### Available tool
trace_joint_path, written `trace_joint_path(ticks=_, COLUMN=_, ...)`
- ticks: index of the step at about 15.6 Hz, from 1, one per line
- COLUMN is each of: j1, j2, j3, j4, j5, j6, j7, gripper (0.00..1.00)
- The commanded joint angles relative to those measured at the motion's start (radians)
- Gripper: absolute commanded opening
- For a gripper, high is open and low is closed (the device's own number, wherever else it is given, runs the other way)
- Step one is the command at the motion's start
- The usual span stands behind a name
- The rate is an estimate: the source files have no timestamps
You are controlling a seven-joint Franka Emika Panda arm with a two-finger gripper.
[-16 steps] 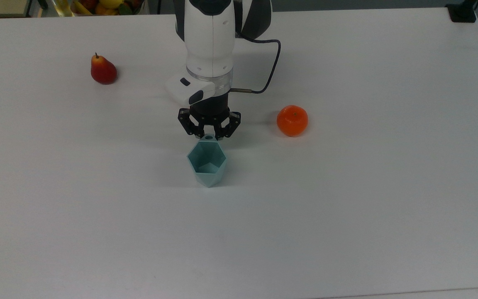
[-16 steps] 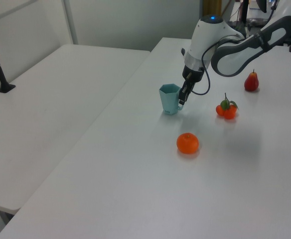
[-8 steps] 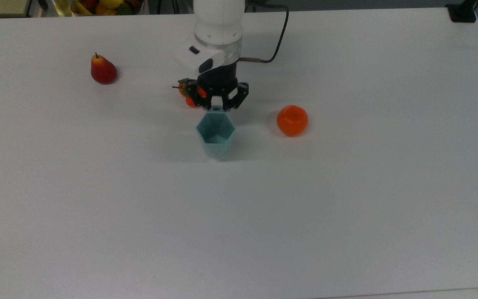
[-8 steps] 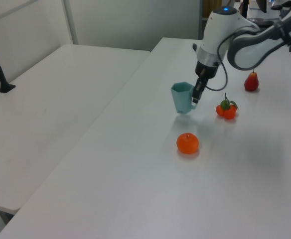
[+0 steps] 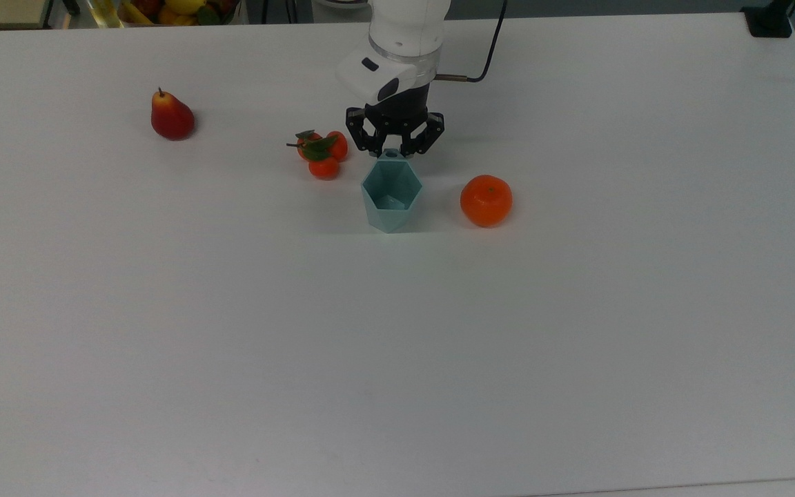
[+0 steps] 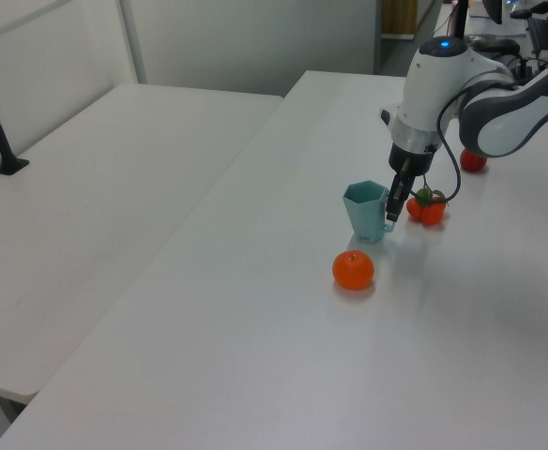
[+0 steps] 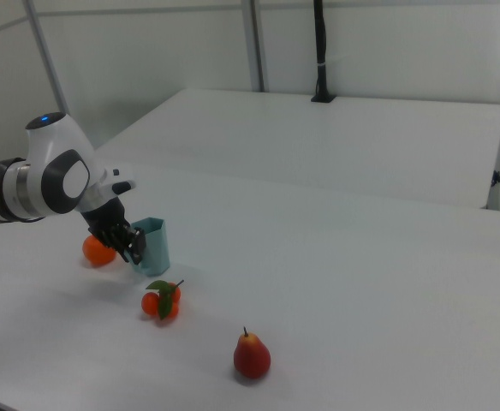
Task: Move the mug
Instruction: 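Open the gripper and lift it away from the mug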
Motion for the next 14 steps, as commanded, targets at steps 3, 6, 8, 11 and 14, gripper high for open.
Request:
trace_joint_path(ticks=3, j1=0.004, j2=-0.038, j3=0.002, j4=0.004, j5=-0.023, j6=-0.141, j7=0.022, gripper=1.0)
trace_joint_path(ticks=6, j1=0.001, j2=-0.065, j3=0.003, j4=0.067, j5=-0.025, j6=-0.295, j7=0.008, gripper=1.0)
trace_joint_path(ticks=8, j1=-0.007, j2=-0.082, j3=0.002, j4=0.143, j5=-0.025, j6=-0.434, j7=-0.016, gripper=1.0)
trace_joint_path(ticks=11, j1=-0.07, j2=-0.074, j3=0.0, j4=0.348, j5=-0.006, j6=-0.634, j7=-0.108, gripper=1.0)
trace_joint_path(ticks=14, j1=-0.113, j2=-0.079, j3=-0.016, j4=0.49, j5=0.047, j6=-0.757, j7=-0.193, gripper=1.0)
